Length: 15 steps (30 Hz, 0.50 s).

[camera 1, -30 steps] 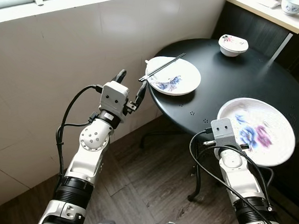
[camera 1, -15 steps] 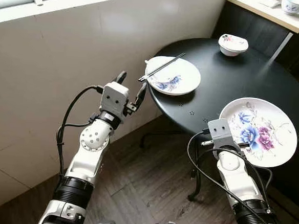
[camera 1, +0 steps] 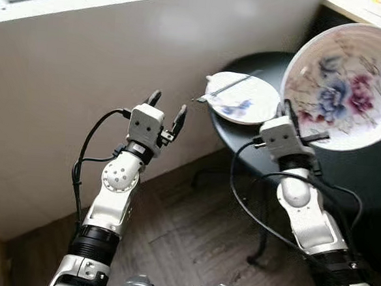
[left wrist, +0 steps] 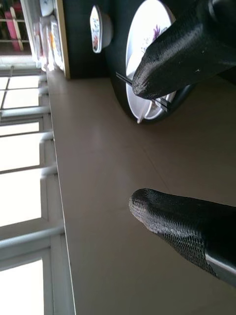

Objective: Kitchen organization

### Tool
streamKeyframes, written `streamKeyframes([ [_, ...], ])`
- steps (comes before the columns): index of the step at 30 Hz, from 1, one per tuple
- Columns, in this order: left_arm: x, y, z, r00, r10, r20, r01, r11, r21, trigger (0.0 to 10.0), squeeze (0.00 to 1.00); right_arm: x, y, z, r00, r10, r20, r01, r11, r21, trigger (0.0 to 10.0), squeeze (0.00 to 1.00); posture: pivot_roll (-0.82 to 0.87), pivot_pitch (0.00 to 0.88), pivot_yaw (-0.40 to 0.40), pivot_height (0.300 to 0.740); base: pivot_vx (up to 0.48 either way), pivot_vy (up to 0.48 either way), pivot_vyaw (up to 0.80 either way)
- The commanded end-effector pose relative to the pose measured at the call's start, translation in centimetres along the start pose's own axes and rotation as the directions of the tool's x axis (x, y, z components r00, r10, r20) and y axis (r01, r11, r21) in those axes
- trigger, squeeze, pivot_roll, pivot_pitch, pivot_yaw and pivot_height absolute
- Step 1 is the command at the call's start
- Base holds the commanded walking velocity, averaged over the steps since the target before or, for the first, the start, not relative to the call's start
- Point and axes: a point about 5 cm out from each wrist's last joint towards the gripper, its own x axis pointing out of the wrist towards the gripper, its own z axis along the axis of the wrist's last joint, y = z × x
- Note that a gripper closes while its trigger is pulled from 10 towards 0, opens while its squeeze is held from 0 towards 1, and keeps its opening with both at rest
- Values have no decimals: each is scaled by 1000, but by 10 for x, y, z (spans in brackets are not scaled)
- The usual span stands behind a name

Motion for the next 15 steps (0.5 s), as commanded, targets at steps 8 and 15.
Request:
streamKeyframes([
  [8, 1, -3, -2, 1000, -13, -17, 13, 1000, -15, 10000, 0, -3, 0, 9, 996, 7, 94, -6, 1000, -8, 0, 0, 137, 0, -47, 740, 0, 428, 800],
  [15, 1, -3, -2, 1000, -14, -12, 14, 1000, -13, 10000, 0, -3, 3, 9, 994, 18, 110, -19, 1000, 2, 0, 0, 140, 0, -47, 740, -108, 423, 800],
])
